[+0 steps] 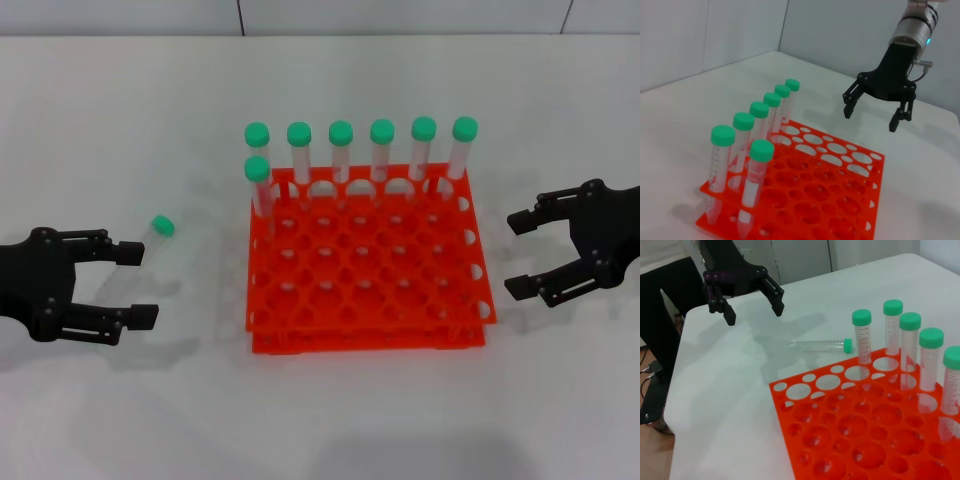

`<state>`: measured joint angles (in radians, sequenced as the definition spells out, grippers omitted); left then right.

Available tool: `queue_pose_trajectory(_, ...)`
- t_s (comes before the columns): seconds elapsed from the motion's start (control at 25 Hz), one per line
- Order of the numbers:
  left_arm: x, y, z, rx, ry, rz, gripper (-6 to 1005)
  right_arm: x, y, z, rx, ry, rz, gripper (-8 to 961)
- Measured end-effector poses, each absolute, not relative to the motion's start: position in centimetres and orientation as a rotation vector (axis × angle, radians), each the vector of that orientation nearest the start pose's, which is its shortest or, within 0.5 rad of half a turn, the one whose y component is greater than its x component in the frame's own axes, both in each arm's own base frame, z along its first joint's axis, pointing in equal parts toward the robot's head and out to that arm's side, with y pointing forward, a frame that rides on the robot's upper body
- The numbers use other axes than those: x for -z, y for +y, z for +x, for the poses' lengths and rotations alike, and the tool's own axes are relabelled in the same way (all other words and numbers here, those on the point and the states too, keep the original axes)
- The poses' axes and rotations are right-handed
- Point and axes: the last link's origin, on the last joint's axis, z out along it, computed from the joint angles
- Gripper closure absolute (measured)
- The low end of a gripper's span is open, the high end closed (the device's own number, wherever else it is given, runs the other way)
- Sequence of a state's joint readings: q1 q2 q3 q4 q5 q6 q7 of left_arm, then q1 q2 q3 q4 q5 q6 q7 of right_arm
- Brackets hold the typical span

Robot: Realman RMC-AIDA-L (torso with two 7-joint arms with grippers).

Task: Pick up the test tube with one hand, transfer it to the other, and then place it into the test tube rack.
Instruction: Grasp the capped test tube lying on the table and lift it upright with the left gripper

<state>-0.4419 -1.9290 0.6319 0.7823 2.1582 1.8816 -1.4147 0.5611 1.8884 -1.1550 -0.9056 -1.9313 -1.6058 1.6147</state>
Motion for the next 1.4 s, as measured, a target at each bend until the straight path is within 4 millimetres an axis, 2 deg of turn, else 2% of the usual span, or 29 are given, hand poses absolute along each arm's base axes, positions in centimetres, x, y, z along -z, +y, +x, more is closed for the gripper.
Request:
queue_pose_trajectory(0.8,-7.6,28.6,-30.2,0.499,-0.63,-2.903,139,-3.4,34.5,23.1,-0.193,0.347,-3.04,84)
queue_pose_trajectory(1.0,-8.5,29.1,-29.4,0.462,-0.712,-2.867,139,-3.4,34.4,23.3,-0.193,0.341,-3.032,85)
queue_pose_trajectory(1.24,-9.6,29.1,-27.4,0.293,-0.871,-2.853,140,-3.3,34.4,23.3,-0.193,0.328,-3.031,85)
queue_pose_trajectory(1.4,-9.8,29.2,-26.6,0.065,-1.009,-2.828,140,-3.3,34.5,23.3,-0.192,0.31,-3.032,85)
